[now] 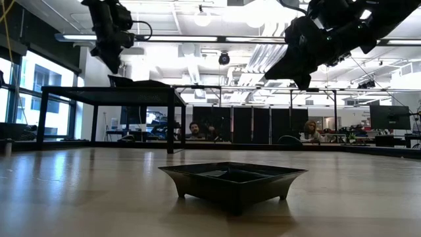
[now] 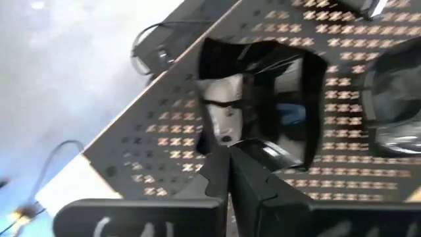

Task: Pick & Place Mini shaped plates
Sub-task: Stack the distorted square plate on top of the other distorted square plates on the shelf

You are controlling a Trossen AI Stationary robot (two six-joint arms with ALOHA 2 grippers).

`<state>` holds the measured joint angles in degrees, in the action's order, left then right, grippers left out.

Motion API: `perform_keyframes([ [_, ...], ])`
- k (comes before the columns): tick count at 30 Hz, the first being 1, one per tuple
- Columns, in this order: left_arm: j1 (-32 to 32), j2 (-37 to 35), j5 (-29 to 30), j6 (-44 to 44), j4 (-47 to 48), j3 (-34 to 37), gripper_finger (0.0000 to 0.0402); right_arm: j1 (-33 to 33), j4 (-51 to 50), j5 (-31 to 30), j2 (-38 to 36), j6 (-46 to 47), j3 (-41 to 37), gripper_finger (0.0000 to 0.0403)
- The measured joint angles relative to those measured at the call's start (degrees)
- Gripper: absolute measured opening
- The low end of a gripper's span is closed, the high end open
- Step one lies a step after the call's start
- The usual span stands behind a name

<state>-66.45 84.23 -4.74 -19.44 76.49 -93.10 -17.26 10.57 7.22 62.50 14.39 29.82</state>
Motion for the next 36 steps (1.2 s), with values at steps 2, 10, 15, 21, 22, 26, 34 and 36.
perform_keyframes([
  [2,-0.8,0.0,-2.9,0.0,-0.1,0.0,0.0002,0.0,0.0,-0.3,0.0,0.1,0.0,0.0002],
  [10,-3.8,0.0,-2.0,3.6,-0.2,0.0,0.0002,0.0,0.0,-0.4,0.0,0.7,0.0,0.0002],
  [15,-2.0,0.0,0.5,4.7,-1.0,0.0,0.0033,0.0,0.0,-1.2,0.0,0.8,0.0,0.0003],
  [21,1.1,0.0,3.5,4.3,-1.8,0.0,0.0087,0.0,0.1,-2.8,0.0,0.7,0.0,0.0004],
  [22,1.3,0.0,3.9,4.2,-2.1,0.0,0.0091,0.0,0.1,-2.9,0.0,0.7,0.0,0.0004],
  [26,1.2,0.2,5.6,4.7,-2.6,1.7,0.0089,0.0,0.1,-3.4,0.0,0.6,0.0,0.0002],
  [34,1.2,0.2,5.6,3.3,-3.8,3.1,0.0008,0.0,0.1,-3.4,0.0,0.7,0.0,0.0002],
  [36,1.2,0.0,5.6,3.4,-4.3,3.1,0.0008,0.0,0.1,-3.4,0.0,0.7,0.0,0.0002],
])
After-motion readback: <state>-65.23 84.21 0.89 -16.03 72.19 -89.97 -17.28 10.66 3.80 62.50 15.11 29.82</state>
